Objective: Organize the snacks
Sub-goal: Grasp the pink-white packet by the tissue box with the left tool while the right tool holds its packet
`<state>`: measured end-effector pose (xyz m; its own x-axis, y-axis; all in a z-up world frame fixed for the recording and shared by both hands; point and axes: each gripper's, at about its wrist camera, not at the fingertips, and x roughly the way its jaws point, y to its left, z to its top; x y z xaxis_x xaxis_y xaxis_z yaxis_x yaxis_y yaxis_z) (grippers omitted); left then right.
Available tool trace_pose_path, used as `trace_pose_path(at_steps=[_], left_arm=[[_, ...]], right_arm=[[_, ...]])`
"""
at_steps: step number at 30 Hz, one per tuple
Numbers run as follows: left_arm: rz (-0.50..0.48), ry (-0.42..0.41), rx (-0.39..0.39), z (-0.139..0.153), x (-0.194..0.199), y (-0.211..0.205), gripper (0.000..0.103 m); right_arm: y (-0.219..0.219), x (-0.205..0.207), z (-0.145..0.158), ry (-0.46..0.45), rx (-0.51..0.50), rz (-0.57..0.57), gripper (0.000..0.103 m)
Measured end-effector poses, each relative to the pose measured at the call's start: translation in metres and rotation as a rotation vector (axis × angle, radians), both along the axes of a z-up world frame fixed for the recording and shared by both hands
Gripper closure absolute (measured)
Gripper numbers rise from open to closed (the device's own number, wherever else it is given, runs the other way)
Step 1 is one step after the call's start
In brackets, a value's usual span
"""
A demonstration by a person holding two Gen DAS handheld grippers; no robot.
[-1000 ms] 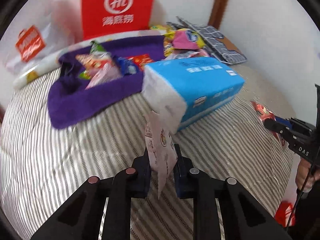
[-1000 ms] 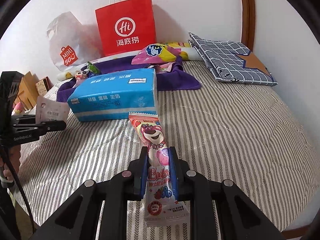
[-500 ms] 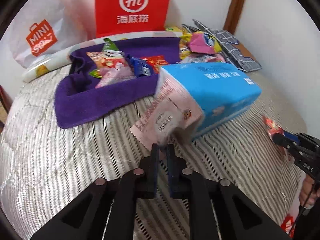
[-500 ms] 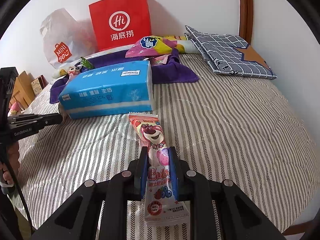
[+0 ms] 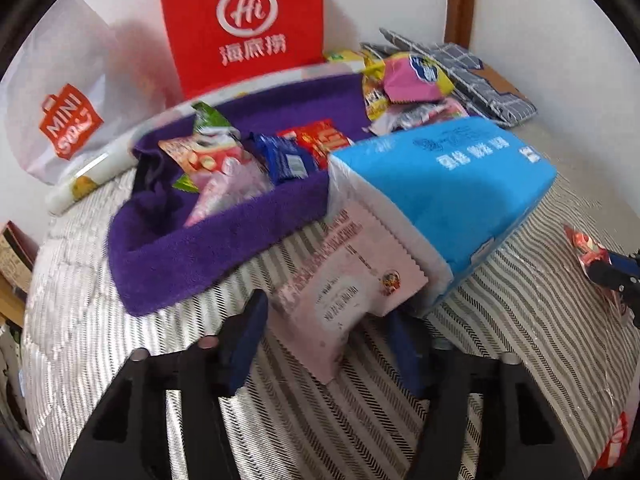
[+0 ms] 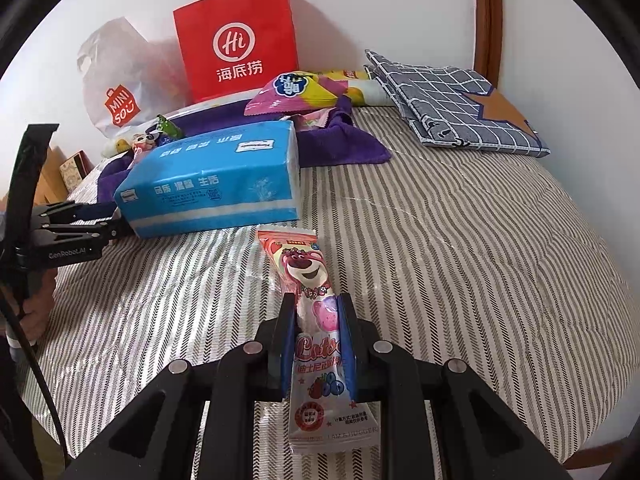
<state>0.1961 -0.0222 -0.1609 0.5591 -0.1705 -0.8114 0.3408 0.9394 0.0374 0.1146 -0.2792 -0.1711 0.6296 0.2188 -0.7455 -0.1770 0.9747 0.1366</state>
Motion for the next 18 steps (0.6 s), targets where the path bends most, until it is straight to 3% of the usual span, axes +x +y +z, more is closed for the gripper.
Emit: trace_pose_path(at_steps=[9,15,18], left_arm=[[0.007,-0.016,-0.041,0.005,-0.008,0.005,0.064],[0.026,-0.029,-0.056,0.017,-0.019,0.014,0.080],[0.038,-0.016,-0.087,0.019,-0.019,0.019,0.082]], right_arm=[[-0.003,0.008,0.003,-0.006,0.013,-0.015,0.084],[-0.012,0.038,0.015,-0.031,-0.038,-0.088,0.084],[-0.013,0.061,0.017,-0.022,-0.031,-0.091,0.084]])
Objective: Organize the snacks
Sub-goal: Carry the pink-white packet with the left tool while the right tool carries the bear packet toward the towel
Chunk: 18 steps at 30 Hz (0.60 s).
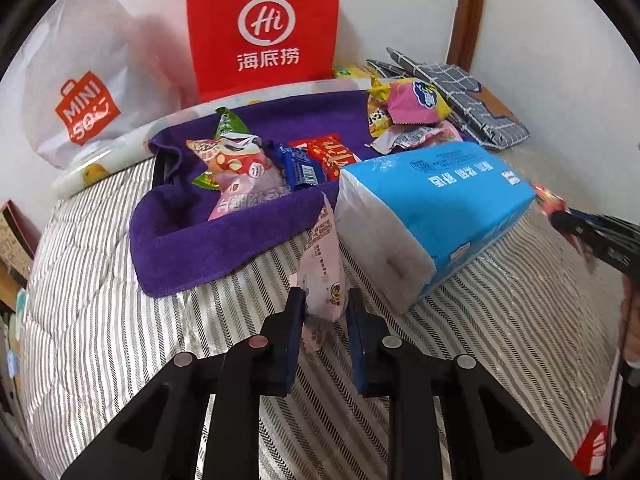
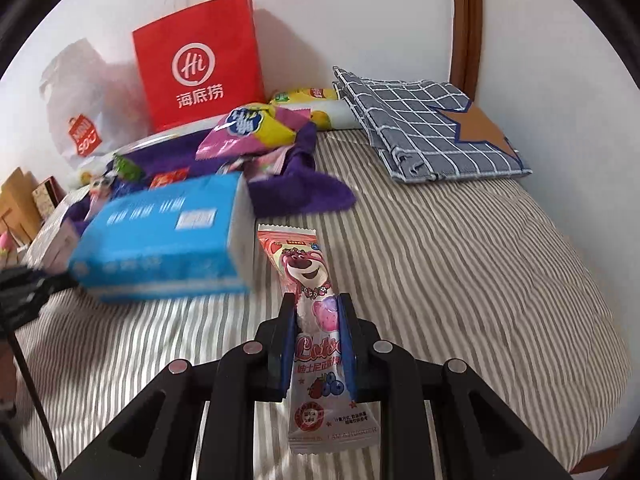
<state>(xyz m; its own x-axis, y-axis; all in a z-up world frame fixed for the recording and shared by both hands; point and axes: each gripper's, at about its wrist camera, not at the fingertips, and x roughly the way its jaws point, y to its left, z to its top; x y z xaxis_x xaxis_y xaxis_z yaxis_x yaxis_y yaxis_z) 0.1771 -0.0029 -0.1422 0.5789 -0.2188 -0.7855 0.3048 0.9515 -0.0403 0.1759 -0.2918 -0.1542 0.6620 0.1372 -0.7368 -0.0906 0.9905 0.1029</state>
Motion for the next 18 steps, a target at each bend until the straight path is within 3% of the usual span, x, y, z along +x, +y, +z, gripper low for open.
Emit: trace_pose_path(at_steps=[6,14,18], left_arm=[[0.021,0.030,-0.040,0.000,0.004,0.007,0.081],[0.074,0.057,-0.041,-0.011,0.021,0.011,0.082],[0.088,0.067,-0.081,-0.010,0.023,0.017,0.084]], right_arm=[[0.016,0.033,-0.010,0.046,0.041,0.051,0.084],[0.037,0.035,-0.014,0.057,0.031,0.121,0.084],[0.033,0.032,-0.013,0.049,0.028,0.108,0.084]])
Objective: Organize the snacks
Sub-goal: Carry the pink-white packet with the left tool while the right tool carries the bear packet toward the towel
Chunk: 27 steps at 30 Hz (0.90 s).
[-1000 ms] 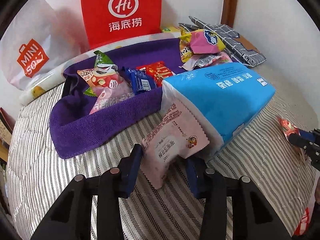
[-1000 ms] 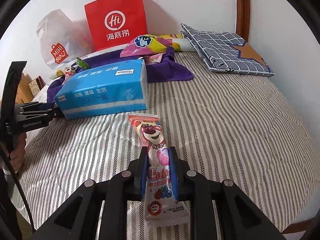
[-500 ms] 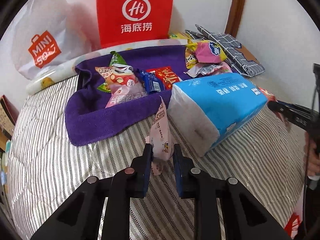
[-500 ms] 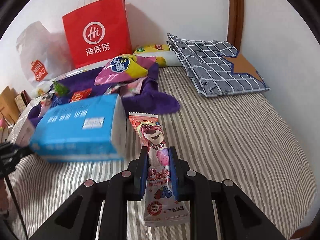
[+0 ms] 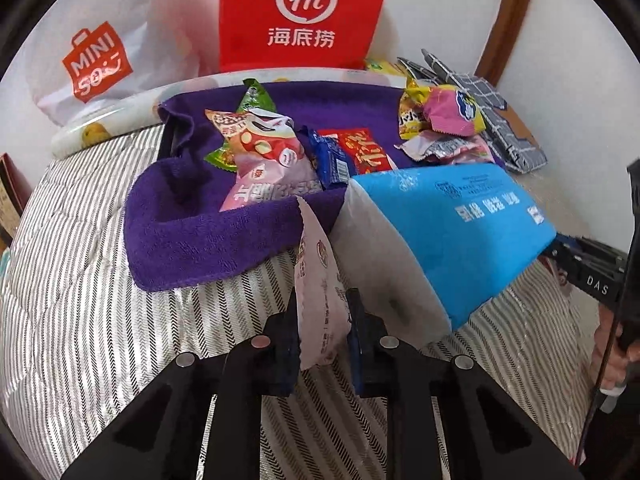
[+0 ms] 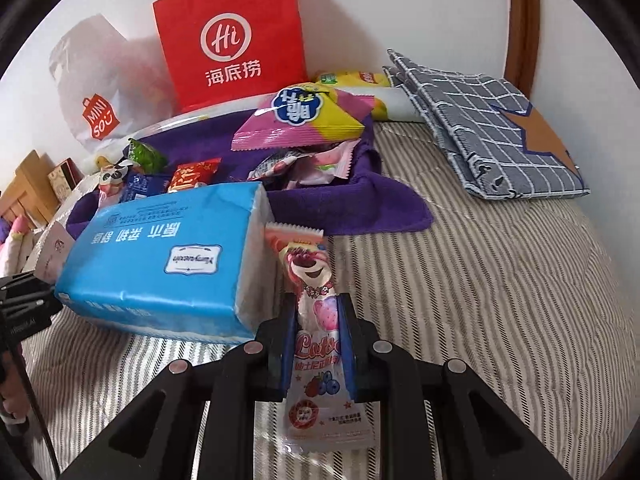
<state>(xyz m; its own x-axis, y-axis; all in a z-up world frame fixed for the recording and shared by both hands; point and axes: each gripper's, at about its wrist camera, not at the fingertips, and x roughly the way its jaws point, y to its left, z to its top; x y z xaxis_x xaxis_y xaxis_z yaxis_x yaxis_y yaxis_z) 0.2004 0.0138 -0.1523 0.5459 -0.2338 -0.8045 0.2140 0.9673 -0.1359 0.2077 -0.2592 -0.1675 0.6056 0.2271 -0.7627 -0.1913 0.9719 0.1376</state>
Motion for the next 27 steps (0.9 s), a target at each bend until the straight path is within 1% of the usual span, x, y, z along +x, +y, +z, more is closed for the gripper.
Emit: trace_pose_path(at_steps=[2,9,14,20,27], left_arm=[[0.007,-0.009,0.002,0.004,-0.005,0.003,0.084],[0.035,-0.004,-0.036,0.013,-0.029,0.010,0.084],[0.033,-0.008,-0.063,0.025,-0.055,0.005,0.084],[0.031,-0.031,-0.099,0.045,-0.078,0.000,0.084],[0.040,-0.077,-0.133,0.068,-0.103,-0.008,0.084]], right_arm=[[-0.007,-0.005,0.002,-0.001,0.013,-0.014,0.084],[-0.020,-0.032,0.009,-0.014,0.013,-0.051,0.084],[-0.024,-0.060,0.025,-0.039,0.035,-0.057,0.084],[-0.015,-0.090,0.052,-0.089,0.049,-0.026,0.084],[-0.006,-0.105,0.077,-0.121,0.071,0.000,0.084]])
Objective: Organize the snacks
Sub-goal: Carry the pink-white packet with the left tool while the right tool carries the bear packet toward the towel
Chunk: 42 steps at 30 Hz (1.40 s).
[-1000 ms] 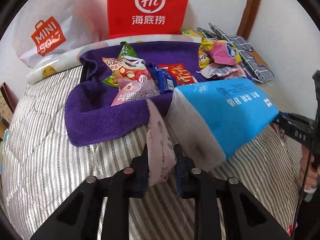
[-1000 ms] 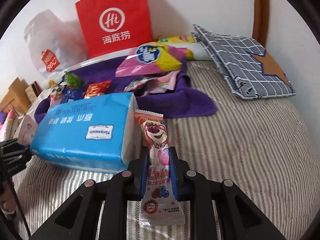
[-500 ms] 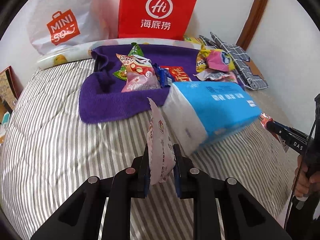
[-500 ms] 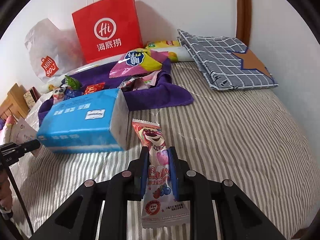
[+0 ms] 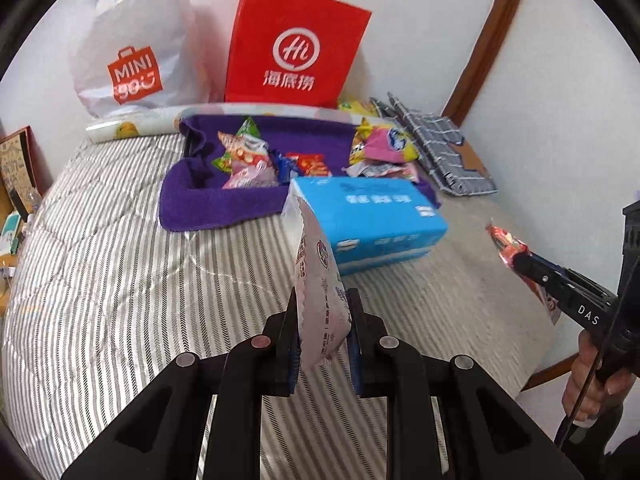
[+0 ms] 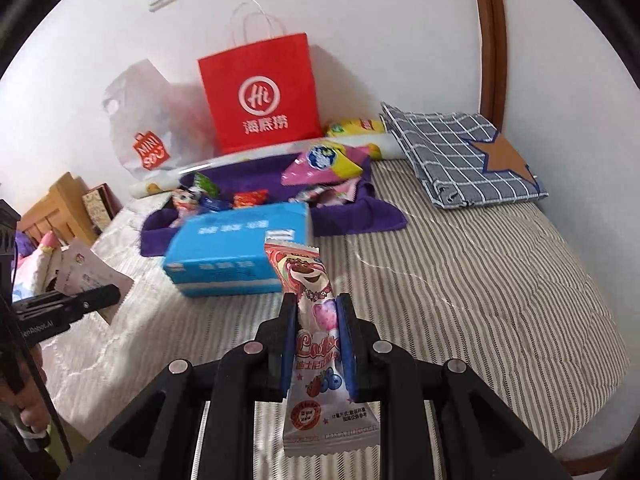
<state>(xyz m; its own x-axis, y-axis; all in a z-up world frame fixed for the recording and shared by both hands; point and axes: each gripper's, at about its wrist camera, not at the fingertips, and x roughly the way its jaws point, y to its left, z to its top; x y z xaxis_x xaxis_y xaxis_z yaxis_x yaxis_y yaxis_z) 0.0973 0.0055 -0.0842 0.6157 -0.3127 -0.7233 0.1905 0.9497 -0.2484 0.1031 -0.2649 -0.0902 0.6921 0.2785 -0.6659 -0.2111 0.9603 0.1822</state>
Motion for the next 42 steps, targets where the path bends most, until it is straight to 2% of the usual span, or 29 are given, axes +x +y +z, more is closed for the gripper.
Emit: trace_pose_path(at_steps=[12,25,34,42], left_arm=[[-0.009,-0.056,0.012,0.040,-0.004,-0.018,0.084],[-0.037,-0.062,0.033,0.049,0.012,-0.041,0.084],[0.005,-0.071,0.053,0.062,0.037,-0.051,0.084],[0.090,-0.070,0.023,0.066,0.077,-0.060,0.084]], right_arm=[[0.004,-0.007,0.033,-0.040,0.019,0.010,0.084],[-0.001,0.000,0.040,-0.040,0.028,0.011,0.084],[-0.004,0.031,0.048,-0.056,0.028,0.060,0.084],[-0.010,0.080,0.049,-0.057,0.016,0.142,0.084]])
